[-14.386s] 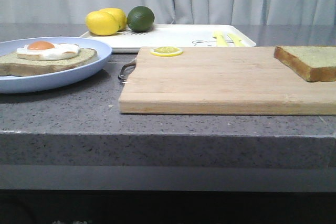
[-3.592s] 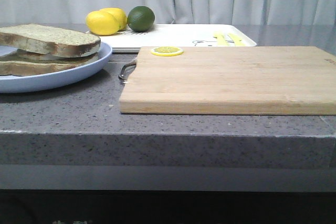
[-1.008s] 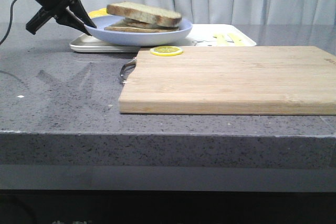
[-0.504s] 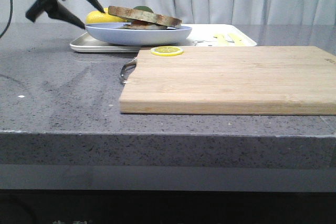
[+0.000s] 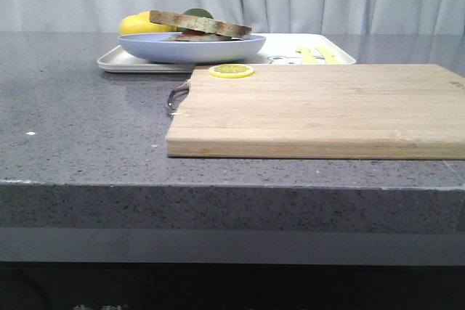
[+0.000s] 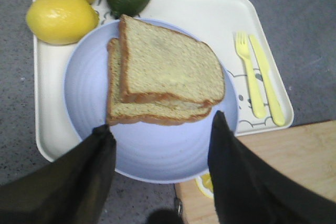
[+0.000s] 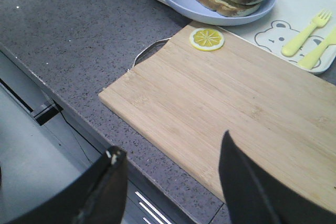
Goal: Place bread and move sandwich to tray
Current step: 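Release the plate and raise the left gripper away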
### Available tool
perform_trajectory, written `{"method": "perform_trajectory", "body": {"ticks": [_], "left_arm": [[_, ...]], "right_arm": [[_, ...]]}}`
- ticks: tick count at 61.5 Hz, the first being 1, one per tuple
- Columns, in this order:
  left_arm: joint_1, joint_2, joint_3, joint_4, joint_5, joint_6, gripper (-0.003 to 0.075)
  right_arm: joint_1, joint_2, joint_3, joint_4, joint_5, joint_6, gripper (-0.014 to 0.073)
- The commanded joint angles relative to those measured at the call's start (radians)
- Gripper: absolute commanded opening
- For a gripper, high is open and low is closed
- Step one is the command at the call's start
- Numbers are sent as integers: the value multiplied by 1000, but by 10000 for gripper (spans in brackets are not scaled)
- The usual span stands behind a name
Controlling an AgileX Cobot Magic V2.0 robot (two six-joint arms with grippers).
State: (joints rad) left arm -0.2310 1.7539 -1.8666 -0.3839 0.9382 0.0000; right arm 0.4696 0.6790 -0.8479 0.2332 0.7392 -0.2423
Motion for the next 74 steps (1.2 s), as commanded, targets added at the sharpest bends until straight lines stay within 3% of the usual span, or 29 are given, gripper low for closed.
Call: {"method": "perform_trajectory", "body": {"ticks": [1,25,44,74], "left_arm": [[-59,-134,60,46,-108,6,397],[-214,-509,552,273,-282,6,396],[-285,-780,848,356,-320,8,397],[-300,-1110,1057,417,-352,8,397]], "right_arm": [[-5,-2,-24,14,-65,-1,416],[-5,-2,-24,14,-65,-1,416],[-5,-2,-24,14,-65,-1,416],[-5,-2,-24,14,-36,-1,416]]}}
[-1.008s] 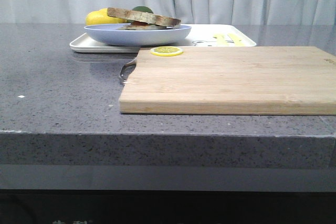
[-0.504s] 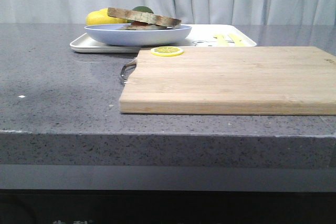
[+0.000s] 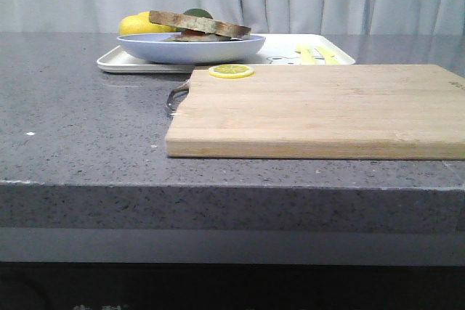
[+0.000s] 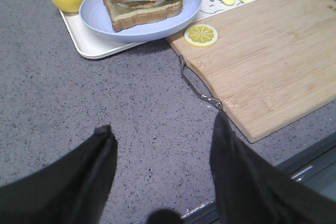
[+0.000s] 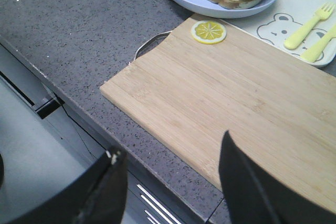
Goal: Place bread and move sandwich to tray
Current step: 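Release the plate and raise the left gripper away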
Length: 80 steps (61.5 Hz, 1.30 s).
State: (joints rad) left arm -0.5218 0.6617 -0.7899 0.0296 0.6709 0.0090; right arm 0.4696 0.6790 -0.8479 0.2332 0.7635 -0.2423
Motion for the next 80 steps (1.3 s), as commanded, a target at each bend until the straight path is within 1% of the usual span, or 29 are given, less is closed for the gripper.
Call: {"method": "perform_trajectory", "body": {"ticks": [1,6,10,15,23,28,32,33,39,70,76,80], "left_arm": [[-9,-20,-20,4,-85,-1,396],[-9,-22,-20,4,-85,-1,394],[-9,-22,-20,4,-85,-1,366],[-9,-22,-20,4,-86,-1,302],[-9,-22,-20,4,-86,-1,139],[-9,-22,-20,8,-86,-1,48],[-9,-22,-20,23,-86,-1,-11],[-9,-22,-20,28,-86,-1,-22],[-9,-22,-20,62,-82,-1,-20],[-9,-22,-20,62,-78,-1,-20],[-17,-35,1,70,-95,-1,-20],[-7,-55,37,66,-130,-1,-20]], "right_arm": [[-5,-2,-24,14,-60,-1,416],[-5,-2,-24,14,-60,-1,413],[-5,-2,-24,14,-60,-1,389],[-5,-2,-24,14,-59,-1,304],[-5,-2,-24,14,-57,-1,100],[-5,-2,-24,14,-55,-1,-8],[-5,-2,-24,14,-53,-1,-73],[-5,-2,-24,14,-54,-1,-72],[-5,-2,-24,14,-54,-1,-69],[-5,-2,-24,14,-53,-1,-69],[-5,-2,-24,14,-53,-1,-69],[-5,-2,-24,14,-52,-1,-69]]}}
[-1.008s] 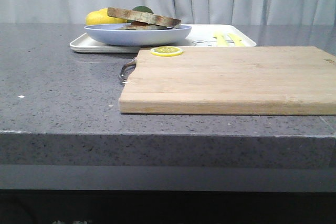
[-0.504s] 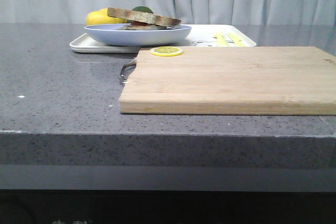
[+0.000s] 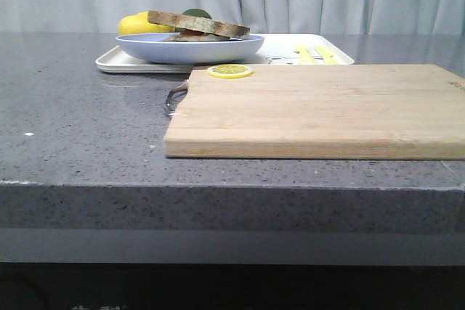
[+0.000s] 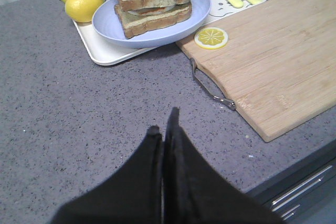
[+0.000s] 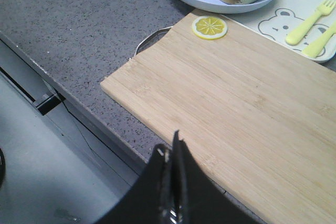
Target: Place bread and move sandwich to tray
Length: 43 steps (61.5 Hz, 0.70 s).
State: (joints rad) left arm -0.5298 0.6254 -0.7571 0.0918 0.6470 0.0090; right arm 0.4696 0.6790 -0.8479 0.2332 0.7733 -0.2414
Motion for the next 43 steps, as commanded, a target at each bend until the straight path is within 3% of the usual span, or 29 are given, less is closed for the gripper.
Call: {"method": "perform_trajectory", "body": {"ticks": [1,9,27,43], "left_arm": [[7,-28,18,7,-121,-1,-20],[75,-113,117,22,-225,-1,-20],[285,-401,446,-92,-467,-1,-20],[468,-627,646,-167,-551,-1,-20]], "right_arm": [[-5,-2,-24,14,-62,-2,-69],[-5,-2,-24,14,-62,-2,-69],[-5,-2,-24,14,-62,-2,-69],[-5,-2,-24,14,-62,-2,-69]]}}
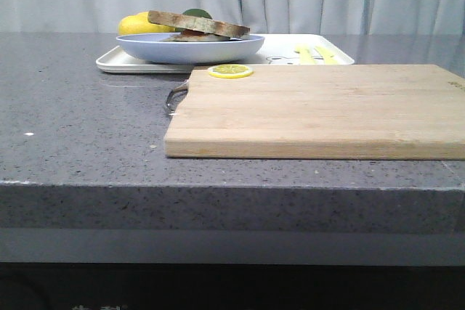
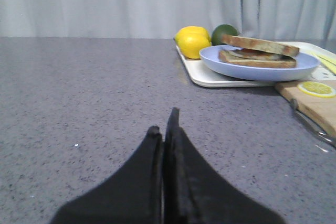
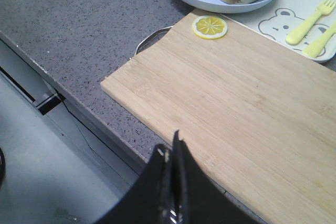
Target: Place bread and move sandwich to tray
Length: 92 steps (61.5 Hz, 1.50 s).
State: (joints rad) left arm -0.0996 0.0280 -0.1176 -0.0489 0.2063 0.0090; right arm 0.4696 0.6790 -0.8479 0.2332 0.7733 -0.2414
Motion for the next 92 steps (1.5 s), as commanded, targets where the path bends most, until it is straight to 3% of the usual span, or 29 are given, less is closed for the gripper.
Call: {"method": "perform_trajectory", "body": {"ticks": [1,14,65,75,92], "left_arm": [[46,-41,18,-26,-113,-1,-20],[64,-55,127,-37,-260,-1,-20],[64,-55,123,-50,-239,-9,-20],[64,-55,123,6,-239,-85,-20],[64,-55,123,6,-239,-85,-20]], "right_arm": [[-5,-2,-24,14,-62,-2,-69],[-5,-2,-24,14,-60,-2,-69],[-5,-2,-24,14,-60,-2,-69],[-5,-2,-24,14,-60,-2,-69],[-5,-2,-24,14,-60,-2,-69]]}}
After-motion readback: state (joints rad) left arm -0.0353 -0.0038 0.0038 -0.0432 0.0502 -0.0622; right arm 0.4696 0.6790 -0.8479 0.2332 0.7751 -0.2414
